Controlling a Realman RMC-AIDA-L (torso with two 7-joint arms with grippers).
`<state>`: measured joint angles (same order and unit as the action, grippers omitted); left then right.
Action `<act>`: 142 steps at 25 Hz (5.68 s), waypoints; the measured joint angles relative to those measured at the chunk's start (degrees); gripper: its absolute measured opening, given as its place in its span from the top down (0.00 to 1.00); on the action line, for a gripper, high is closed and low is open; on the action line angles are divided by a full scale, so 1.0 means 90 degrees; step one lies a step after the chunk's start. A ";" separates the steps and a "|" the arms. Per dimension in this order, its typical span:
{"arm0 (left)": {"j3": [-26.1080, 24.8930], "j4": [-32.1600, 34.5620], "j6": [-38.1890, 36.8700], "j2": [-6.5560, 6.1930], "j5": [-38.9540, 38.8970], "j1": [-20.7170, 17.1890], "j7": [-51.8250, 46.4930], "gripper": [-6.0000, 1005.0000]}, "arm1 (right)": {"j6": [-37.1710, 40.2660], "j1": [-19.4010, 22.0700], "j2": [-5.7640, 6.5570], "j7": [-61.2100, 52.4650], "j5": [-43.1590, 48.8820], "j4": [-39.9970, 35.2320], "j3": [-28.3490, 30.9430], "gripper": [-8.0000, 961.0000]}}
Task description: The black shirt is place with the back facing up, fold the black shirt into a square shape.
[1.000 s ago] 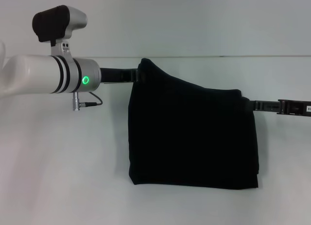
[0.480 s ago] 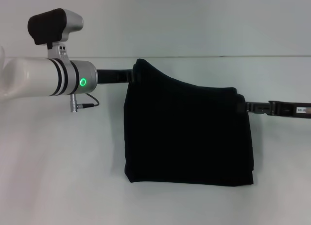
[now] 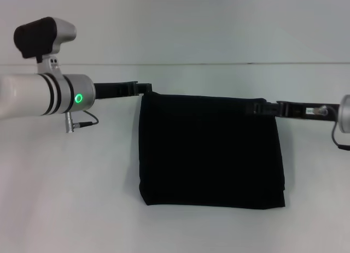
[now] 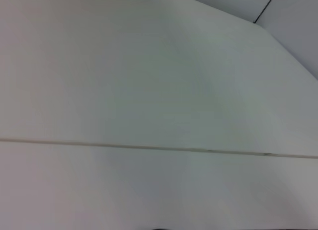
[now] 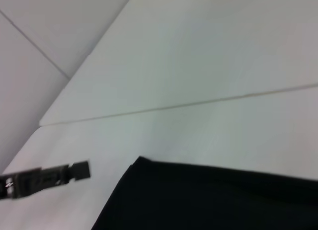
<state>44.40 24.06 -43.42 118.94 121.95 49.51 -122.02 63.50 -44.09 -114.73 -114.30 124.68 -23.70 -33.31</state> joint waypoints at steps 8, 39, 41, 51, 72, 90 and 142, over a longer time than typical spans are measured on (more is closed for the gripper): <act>-0.0002 0.0068 -0.0008 0.0046 -0.0006 -0.0148 0.0008 0.28 | -0.0782 -0.0062 -0.0123 0.0459 -0.0459 -0.0033 0.0074 0.05; -0.0070 0.1082 -0.3135 0.0300 -0.0797 -0.1199 0.2142 0.11 | -0.1432 -0.0312 -0.0285 0.0781 -0.0623 0.0032 -0.2253 0.76; -0.0070 0.1067 -0.3116 0.0300 -0.0791 -0.1188 0.2152 0.12 | -0.1661 -0.0347 -0.0322 0.0791 -0.0622 0.0080 -0.2396 0.84; -0.0038 0.1024 -0.3027 0.0300 -0.0796 -0.1149 0.2243 0.12 | -0.2037 -0.0233 -0.0388 0.0962 -0.0671 -0.0065 -0.2482 0.97; -0.0070 0.1018 -0.2922 0.0299 -0.0823 -0.1118 0.2188 0.12 | -0.0963 0.0219 -0.0414 0.0570 -0.0681 -0.1471 -0.2480 0.45; -0.0066 0.0940 -0.2733 0.0309 -0.0840 -0.1115 0.2193 0.12 | -0.1001 0.0179 -0.0341 0.0520 -0.0619 -0.0925 -0.2567 0.59; 0.0466 0.2727 -0.3746 0.0310 0.0780 -0.0965 0.3806 0.11 | 0.1596 0.0186 -0.0091 0.1550 0.0627 -0.2353 -0.1755 0.39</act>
<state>48.59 48.61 -77.13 121.73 128.96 40.82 -87.77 77.86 -42.42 -115.55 -100.35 130.33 -44.87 -49.11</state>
